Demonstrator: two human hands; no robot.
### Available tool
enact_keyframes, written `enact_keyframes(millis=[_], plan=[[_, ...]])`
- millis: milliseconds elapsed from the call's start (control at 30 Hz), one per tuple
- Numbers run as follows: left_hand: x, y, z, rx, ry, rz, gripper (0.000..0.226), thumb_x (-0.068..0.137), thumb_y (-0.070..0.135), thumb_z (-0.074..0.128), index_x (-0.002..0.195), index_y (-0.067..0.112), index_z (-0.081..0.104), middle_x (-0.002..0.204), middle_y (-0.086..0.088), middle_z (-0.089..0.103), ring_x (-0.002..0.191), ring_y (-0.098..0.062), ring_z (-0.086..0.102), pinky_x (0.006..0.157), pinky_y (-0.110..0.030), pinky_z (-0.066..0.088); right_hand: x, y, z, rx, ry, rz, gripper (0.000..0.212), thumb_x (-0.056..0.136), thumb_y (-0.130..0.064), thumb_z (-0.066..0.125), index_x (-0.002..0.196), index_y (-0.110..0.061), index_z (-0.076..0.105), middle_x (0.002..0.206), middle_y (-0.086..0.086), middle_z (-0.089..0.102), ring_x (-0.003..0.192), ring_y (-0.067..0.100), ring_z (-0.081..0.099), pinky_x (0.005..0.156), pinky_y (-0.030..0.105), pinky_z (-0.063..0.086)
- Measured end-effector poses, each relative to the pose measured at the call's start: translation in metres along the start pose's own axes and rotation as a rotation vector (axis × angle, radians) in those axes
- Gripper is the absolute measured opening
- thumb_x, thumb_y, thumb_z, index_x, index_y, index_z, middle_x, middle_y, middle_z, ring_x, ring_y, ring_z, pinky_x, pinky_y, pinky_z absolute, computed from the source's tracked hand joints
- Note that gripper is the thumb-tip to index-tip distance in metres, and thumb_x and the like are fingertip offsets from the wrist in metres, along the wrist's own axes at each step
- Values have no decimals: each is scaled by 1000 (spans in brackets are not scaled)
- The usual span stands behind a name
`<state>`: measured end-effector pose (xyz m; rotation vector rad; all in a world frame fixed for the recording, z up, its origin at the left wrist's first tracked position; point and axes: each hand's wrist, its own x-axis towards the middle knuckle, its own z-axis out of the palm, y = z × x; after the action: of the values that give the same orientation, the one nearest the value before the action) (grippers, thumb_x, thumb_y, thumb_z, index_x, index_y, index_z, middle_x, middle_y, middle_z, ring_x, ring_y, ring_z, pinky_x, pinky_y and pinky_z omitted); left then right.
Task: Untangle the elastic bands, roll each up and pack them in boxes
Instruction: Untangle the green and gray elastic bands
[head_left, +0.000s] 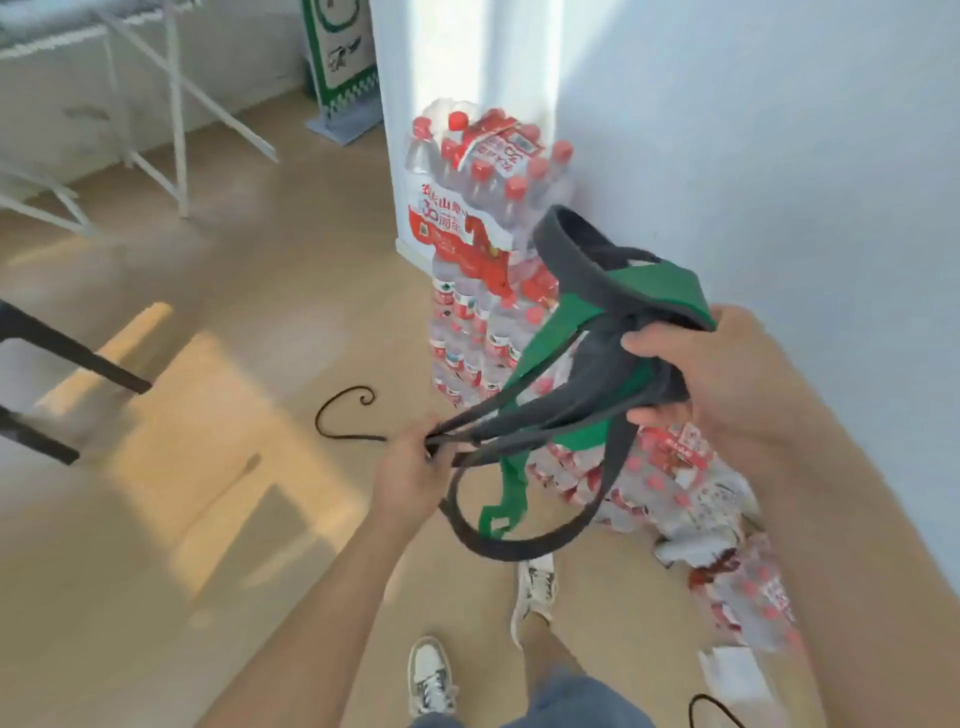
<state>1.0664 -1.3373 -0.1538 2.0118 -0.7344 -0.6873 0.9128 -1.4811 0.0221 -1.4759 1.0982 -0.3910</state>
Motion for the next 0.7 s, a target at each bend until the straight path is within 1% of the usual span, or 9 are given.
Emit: enact_keyframes(millis=[67, 133, 200, 300, 367, 433, 533, 633, 700], plan=[[-8, 17, -15, 22, -11, 3, 31, 80, -4, 53, 80, 27, 60, 72, 10, 61, 75, -17, 59, 61, -8, 41, -28, 28, -29, -181, 146, 33, 13, 85, -4, 62, 85, -16, 67, 75, 6, 73, 67, 21, 72, 56, 38, 60], [-21, 44, -25, 10, -47, 46, 39, 77, -13, 51, 76, 26, 60, 64, 9, 60, 60, -1, 57, 53, -8, 39, -52, 63, -52, -373, 245, 69, 11, 81, -7, 63, 87, -14, 68, 78, 12, 72, 74, 30, 70, 69, 50, 59], [-42, 83, -23, -3, -167, 137, 36, 75, -16, 52, 77, 18, 64, 57, 10, 60, 47, 5, 52, 47, -6, 36, -77, 99, -69, -450, 265, 129, 8, 80, -12, 63, 85, -17, 67, 69, 5, 71, 64, 22, 70, 64, 43, 59], [-79, 122, 8, -55, -392, 215, 32, 74, -15, 64, 85, 14, 70, 65, -1, 67, 52, 0, 55, 50, -12, 42, -115, 148, -89, -430, 237, 196, 9, 85, -14, 65, 89, -21, 63, 68, -7, 67, 54, 2, 64, 51, 24, 53], [-107, 142, 38, -64, -516, 239, 45, 73, -17, 65, 98, 20, 69, 74, -7, 69, 65, -9, 61, 56, -20, 49, -138, 174, -107, -373, 232, 194, 15, 84, -14, 69, 91, -25, 62, 79, -4, 69, 71, 11, 67, 64, 36, 59], [-135, 156, 73, -94, -666, 223, 64, 73, -19, 64, 117, 29, 60, 72, -4, 65, 65, -9, 59, 54, -19, 46, -162, 191, -130, -359, 220, 164, 20, 82, -10, 71, 82, -27, 61, 81, -2, 67, 78, 17, 66, 68, 40, 58], [-180, 165, 132, 9, -927, 239, 91, 73, -13, 70, 135, 43, 36, 75, -5, 62, 61, -10, 60, 52, -23, 50, -198, 207, -170, -380, 179, 28, 32, 79, 5, 64, 73, -26, 56, 74, -2, 62, 67, 7, 60, 52, 19, 45], [-232, 169, 191, 198, -948, 326, 92, 71, 0, 79, 126, 59, 36, 72, -11, 60, 70, -32, 62, 65, -38, 54, -234, 216, -216, -385, 139, -110, 34, 73, 12, 59, 80, -21, 60, 75, -2, 63, 65, 3, 58, 52, 23, 45], [-261, 174, 226, 181, -928, 384, 75, 68, 11, 82, 113, 59, 47, 66, -8, 61, 63, -30, 60, 61, -38, 52, -256, 230, -247, -421, 108, -173, 33, 73, 9, 60, 92, -18, 65, 78, -4, 64, 71, 5, 55, 61, 23, 43]])
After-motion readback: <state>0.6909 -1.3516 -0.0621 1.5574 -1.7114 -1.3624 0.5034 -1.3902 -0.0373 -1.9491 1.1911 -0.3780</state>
